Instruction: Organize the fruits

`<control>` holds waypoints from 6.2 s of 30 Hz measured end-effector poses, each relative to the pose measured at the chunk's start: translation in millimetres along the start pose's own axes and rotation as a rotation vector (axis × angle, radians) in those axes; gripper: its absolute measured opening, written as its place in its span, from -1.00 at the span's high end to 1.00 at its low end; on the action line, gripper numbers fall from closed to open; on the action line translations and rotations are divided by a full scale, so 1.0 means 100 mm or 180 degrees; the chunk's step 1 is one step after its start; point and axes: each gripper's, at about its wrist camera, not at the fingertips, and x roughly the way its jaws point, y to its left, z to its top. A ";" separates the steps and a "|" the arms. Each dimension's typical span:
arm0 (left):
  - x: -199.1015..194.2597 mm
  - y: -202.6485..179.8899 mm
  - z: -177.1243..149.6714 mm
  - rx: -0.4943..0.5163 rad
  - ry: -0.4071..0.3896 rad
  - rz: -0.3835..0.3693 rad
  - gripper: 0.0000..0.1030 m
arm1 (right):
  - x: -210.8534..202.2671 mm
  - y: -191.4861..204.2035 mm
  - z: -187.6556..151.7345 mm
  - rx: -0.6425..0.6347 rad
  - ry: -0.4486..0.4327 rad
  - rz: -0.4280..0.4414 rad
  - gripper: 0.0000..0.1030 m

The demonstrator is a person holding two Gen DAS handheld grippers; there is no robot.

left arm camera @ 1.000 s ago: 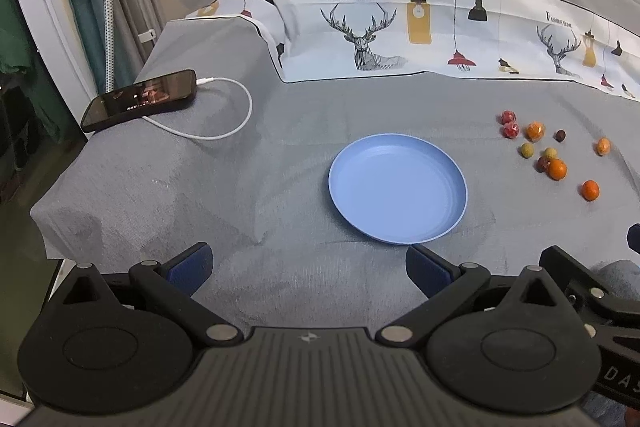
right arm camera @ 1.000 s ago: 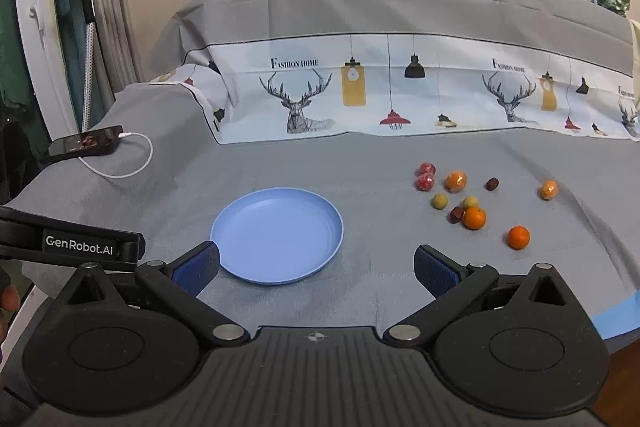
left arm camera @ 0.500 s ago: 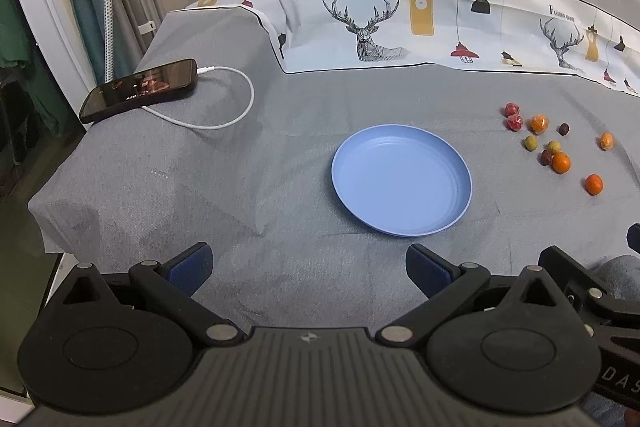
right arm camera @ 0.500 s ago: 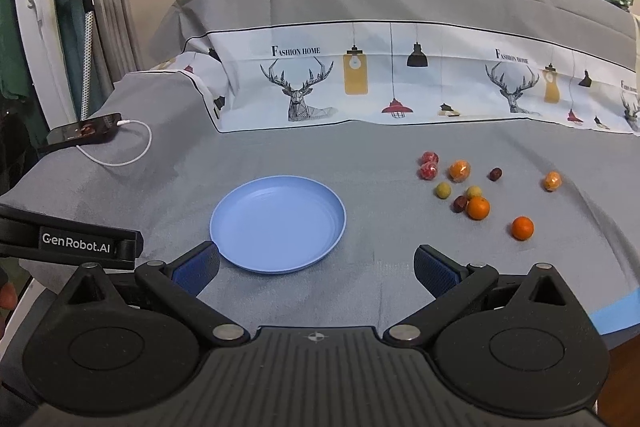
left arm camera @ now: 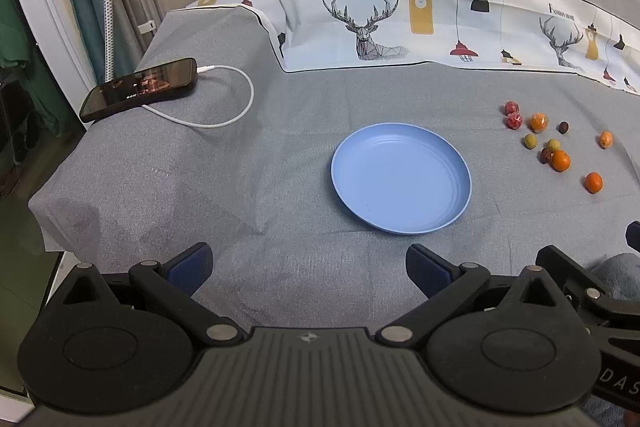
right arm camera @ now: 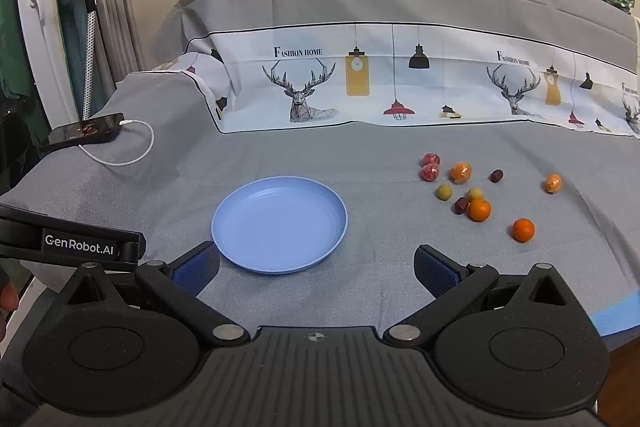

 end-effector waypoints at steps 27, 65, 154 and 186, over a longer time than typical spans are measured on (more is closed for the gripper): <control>0.10 -0.02 0.01 0.0011 0.0105 0.0043 -0.99 | 0.13 0.02 -0.02 0.0013 0.0114 0.0057 -0.99; 3.30 -3.19 1.90 0.0450 0.0810 -0.1053 -0.99 | 2.55 -2.72 0.01 0.1973 0.0733 -0.2055 -0.99; -0.05 0.34 -0.06 -0.0118 0.0189 -0.0498 0.34 | -0.14 0.02 0.08 0.0033 -0.0170 0.0317 0.27; 2.14 -0.37 0.76 0.0306 0.0845 -0.0547 0.34 | 2.06 0.10 0.11 -0.0289 0.0685 0.0224 0.27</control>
